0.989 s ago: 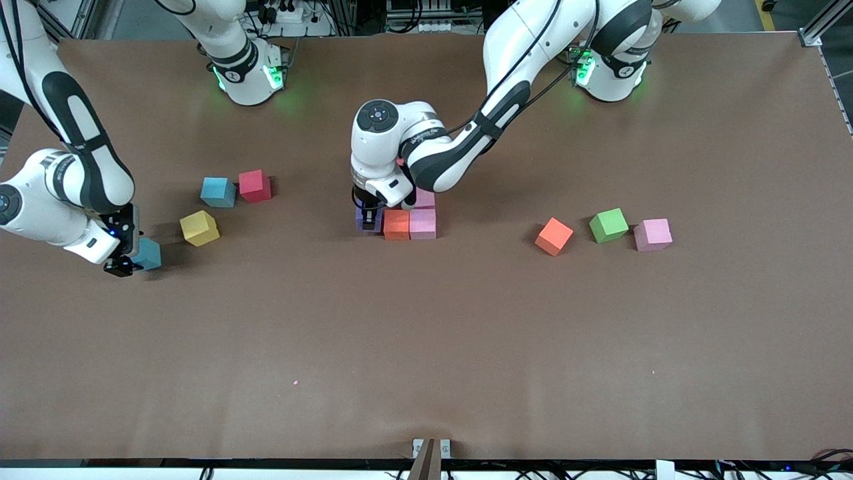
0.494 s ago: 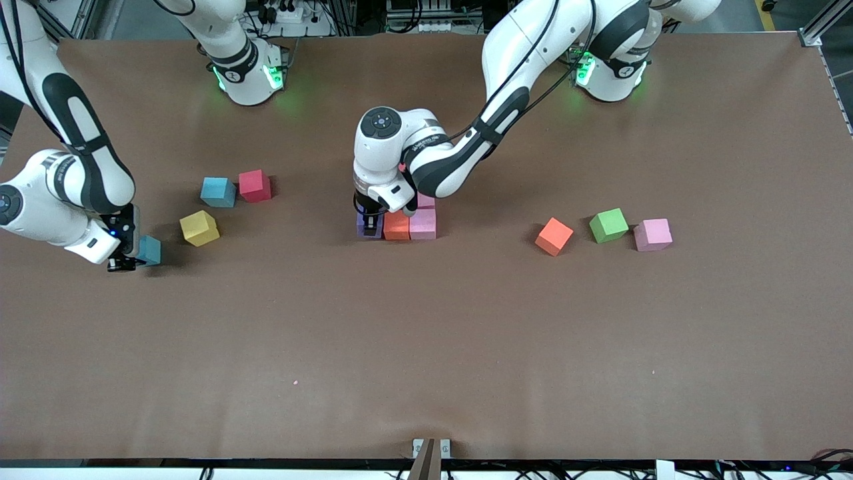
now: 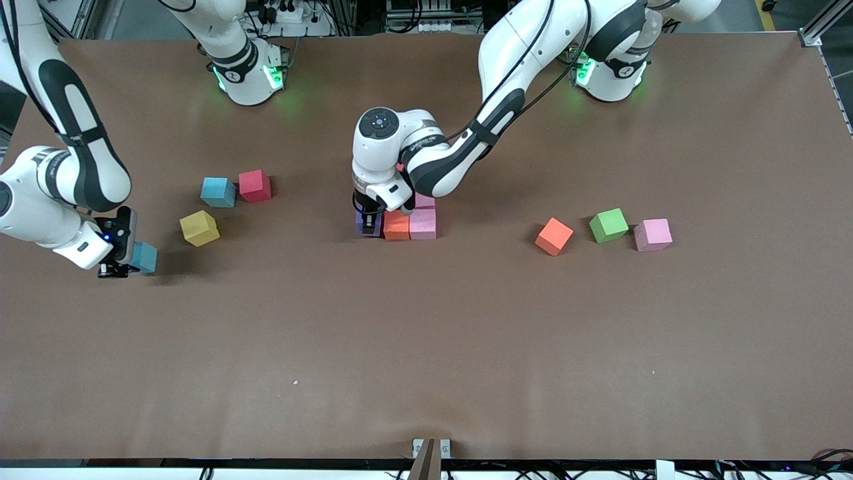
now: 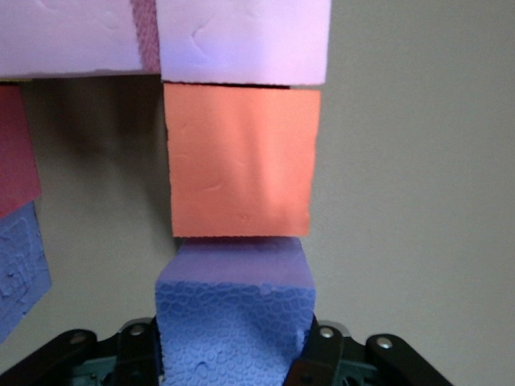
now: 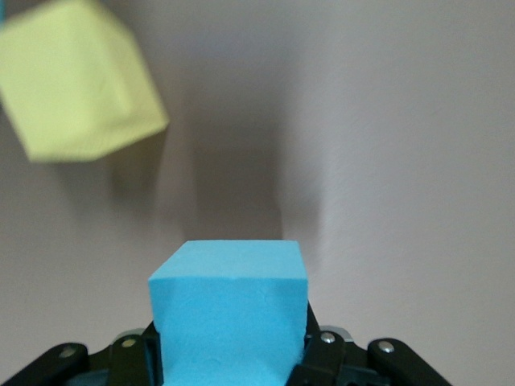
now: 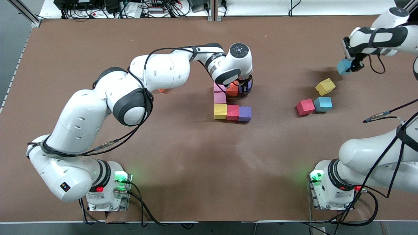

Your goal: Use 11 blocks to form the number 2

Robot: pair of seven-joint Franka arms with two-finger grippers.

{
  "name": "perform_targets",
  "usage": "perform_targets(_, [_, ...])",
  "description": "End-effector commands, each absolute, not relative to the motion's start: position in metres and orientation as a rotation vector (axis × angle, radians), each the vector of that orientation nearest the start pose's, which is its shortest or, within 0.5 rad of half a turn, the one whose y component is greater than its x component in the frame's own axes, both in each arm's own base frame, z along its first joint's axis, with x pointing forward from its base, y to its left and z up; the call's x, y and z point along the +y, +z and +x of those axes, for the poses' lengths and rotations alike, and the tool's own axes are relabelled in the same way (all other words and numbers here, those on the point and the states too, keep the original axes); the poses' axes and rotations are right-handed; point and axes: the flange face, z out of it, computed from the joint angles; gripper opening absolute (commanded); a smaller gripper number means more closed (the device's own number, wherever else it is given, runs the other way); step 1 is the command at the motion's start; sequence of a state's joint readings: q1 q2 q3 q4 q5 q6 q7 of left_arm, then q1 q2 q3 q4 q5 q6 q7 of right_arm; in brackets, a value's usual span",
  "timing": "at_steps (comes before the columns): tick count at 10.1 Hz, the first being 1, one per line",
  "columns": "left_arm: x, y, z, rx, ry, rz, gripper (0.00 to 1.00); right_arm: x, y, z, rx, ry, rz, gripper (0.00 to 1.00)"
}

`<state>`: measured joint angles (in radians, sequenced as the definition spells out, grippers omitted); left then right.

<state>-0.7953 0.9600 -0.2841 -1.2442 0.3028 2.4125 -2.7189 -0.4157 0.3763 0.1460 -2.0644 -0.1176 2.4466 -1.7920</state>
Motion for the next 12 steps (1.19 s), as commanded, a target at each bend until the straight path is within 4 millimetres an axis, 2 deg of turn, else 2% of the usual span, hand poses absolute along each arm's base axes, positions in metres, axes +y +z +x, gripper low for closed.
perform_targets(1, [-0.655, 0.214, 0.423, 2.114, -0.112, 1.974, 0.51, -0.105, 0.277, 0.581, 2.090, -0.003, 2.289, 0.22])
perform_targets(3, [-0.653, 0.209, 0.424, 2.121, -0.109, 1.975, 0.51, -0.065, 0.291, 0.593, 1.936, 0.034, 2.393, 0.22])
perform_targets(5, [-0.653, 0.206, 0.425, 2.121, -0.105, 1.979, 0.51, -0.029, 0.321, 0.597, 1.749, 0.094, 2.497, 0.22])
perform_targets(7, [-0.651, 0.201, 0.426, 2.125, -0.103, 1.981, 0.51, -0.013, 0.335, 0.595, 1.621, 0.096, 2.587, 0.22])
perform_targets(10, [-0.649, 0.202, 0.431, 2.112, -0.095, 1.966, 0.52, 0.025, 0.349, 0.594, 1.469, 0.157, 2.700, 0.22])
perform_targets(12, [-0.647, 0.197, 0.434, 2.108, -0.089, 1.961, 0.55, 0.025, 0.348, 0.594, 1.417, 0.188, 2.783, 0.22])
